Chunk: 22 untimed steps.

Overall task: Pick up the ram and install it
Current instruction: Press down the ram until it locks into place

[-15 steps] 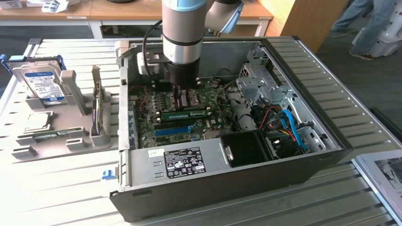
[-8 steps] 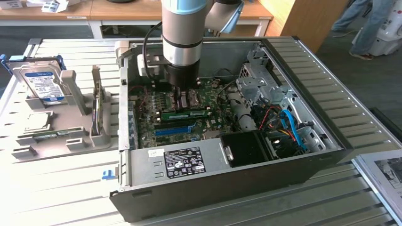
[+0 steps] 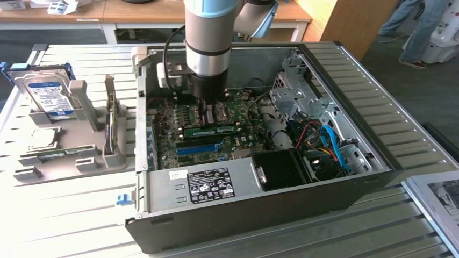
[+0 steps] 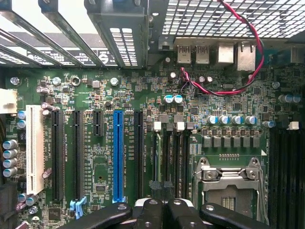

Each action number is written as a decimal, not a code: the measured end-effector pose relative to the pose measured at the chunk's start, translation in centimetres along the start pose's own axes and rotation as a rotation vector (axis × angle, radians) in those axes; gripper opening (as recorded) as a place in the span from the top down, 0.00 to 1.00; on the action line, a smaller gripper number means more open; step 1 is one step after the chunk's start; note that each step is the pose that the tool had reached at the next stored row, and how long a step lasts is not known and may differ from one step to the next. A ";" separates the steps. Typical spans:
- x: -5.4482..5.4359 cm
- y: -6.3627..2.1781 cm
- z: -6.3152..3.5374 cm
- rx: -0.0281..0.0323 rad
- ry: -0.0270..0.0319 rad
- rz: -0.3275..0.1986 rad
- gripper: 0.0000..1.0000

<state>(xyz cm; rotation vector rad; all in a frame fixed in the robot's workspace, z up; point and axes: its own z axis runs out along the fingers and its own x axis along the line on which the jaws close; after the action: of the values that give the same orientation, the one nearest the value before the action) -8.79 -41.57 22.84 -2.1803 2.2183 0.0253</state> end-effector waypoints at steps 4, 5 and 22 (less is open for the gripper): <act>0.0 0.00 0.03 -0.0001 0.0002 0.000 0.90; 0.0 0.00 0.04 -0.0001 0.0001 0.000 0.90; 0.0 0.00 0.31 0.0000 0.0000 0.000 0.90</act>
<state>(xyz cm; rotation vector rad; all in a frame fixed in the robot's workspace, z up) -8.79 -41.57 22.53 -2.1802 2.2184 0.0254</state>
